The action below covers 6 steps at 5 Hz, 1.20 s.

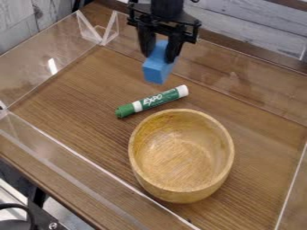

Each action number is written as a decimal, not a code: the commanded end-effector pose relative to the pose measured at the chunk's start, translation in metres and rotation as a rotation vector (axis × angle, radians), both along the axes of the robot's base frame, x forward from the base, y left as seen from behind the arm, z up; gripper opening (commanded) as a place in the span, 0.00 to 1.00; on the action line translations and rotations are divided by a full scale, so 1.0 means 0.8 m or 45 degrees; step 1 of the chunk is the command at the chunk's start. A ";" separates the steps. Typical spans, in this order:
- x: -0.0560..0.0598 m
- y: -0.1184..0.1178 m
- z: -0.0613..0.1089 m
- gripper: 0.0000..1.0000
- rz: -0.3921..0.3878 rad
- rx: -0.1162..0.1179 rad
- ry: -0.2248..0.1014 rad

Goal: Remove the blue block from inside the brown bowl and put it on the table

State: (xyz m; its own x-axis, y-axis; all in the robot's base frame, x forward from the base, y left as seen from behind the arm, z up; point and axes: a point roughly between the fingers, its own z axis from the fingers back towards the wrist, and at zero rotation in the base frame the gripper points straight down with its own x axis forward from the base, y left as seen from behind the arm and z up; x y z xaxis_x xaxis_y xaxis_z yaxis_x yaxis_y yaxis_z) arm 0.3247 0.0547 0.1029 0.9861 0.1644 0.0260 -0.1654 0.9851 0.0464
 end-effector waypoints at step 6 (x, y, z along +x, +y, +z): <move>0.054 0.039 0.005 0.00 0.010 0.052 -0.125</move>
State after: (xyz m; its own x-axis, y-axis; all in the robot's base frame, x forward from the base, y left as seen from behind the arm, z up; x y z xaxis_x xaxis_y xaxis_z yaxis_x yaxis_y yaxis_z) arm 0.3585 0.0784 0.0833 0.9858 0.1599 0.0513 -0.1630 0.9846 0.0628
